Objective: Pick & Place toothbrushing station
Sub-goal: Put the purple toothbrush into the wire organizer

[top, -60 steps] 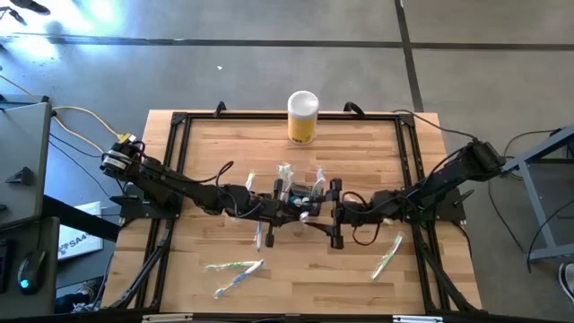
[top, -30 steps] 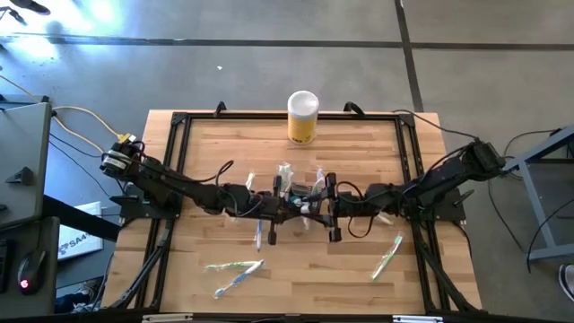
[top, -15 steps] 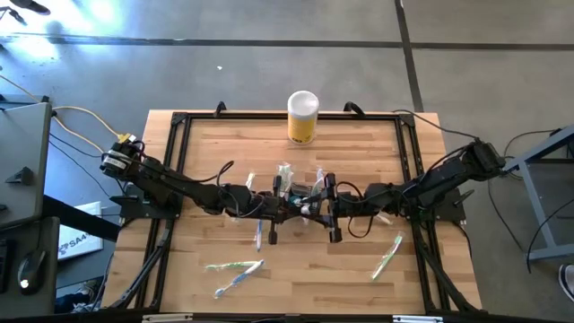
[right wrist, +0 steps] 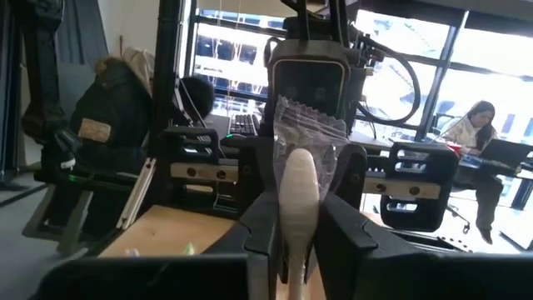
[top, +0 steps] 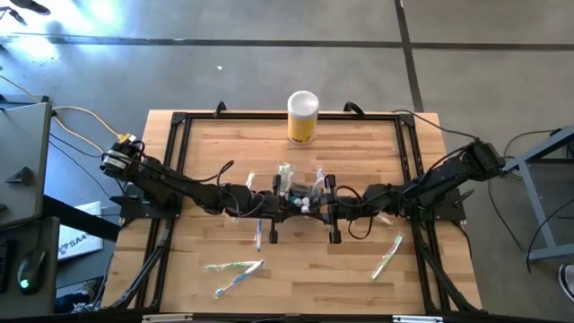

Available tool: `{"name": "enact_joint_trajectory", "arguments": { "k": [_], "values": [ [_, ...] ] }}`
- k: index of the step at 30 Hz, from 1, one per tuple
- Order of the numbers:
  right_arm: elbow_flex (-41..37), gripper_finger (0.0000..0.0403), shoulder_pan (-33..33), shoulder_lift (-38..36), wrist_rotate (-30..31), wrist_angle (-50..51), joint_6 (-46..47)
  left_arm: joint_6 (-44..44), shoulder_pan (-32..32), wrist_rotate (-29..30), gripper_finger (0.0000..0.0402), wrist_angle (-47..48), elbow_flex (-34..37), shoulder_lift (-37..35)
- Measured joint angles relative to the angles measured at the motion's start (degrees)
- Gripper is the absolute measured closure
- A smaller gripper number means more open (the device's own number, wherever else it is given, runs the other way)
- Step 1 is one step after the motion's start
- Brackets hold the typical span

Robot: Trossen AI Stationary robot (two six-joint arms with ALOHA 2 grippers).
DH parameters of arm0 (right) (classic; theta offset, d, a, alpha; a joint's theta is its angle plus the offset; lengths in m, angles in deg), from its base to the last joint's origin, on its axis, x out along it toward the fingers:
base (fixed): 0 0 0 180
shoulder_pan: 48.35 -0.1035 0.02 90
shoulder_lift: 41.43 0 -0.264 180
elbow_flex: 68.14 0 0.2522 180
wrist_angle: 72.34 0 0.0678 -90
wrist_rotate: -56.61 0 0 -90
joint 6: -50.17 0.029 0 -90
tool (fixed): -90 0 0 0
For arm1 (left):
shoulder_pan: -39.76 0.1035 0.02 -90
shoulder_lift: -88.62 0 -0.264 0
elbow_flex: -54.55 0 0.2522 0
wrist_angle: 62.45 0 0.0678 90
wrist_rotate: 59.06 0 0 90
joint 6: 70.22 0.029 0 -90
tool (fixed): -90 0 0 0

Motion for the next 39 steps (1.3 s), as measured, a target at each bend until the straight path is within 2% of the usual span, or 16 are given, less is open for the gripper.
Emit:
{"name": "enact_joint_trajectory", "arguments": {
  "k": [6,10,14,23,25,30,36,39],
  "values": [
    [0.07,0.036,0.0,0.0,0.13,1.41,-1.94,3.49,-0.07,0.31,0.0395,0.07,0.0,0.02],
    [0.07,0.0359,-0.51,0.0,0.78,1.47,-3.48,4.35,-0.09,0.26,0.0367,0.1,0.0,0.02],
    [0.07,0.0359,-1.87,-0.18,1.84,1.5,-5.78,4.33,-0.15,0.05,0.0319,0.09,0.0,0.07],
    [0.07,0.0359,-7.24,-0.35,12.53,2.27,-9.02,0.77,-0.13,-4.84,0.0186,2.7,0.0,0.04],
    [0.04,0.0359,-8.83,-0.35,16.94,2.29,-10.04,0.85,-0.13,-4.87,0.0165,3.62,0.02,0.04],
    [-0.02,0.0359,-13.65,-0.61,36.41,-1.86,-19.24,-1.14,-0.11,-4.81,0.0145,5.29,0.02,-0.06],
    [-0.02,0.0359,-16.2,-0.63,39.77,-3.19,-23.43,-1.98,-0.29,1.29,0.0144,12.63,0.17,-2.62],
    [-0.04,0.0359,-17.14,-0.73,46.46,-2.7,-26.38,-4.75,-0.47,3.27,0.0144,16.91,-0.07,-4.15]
  ]
}}
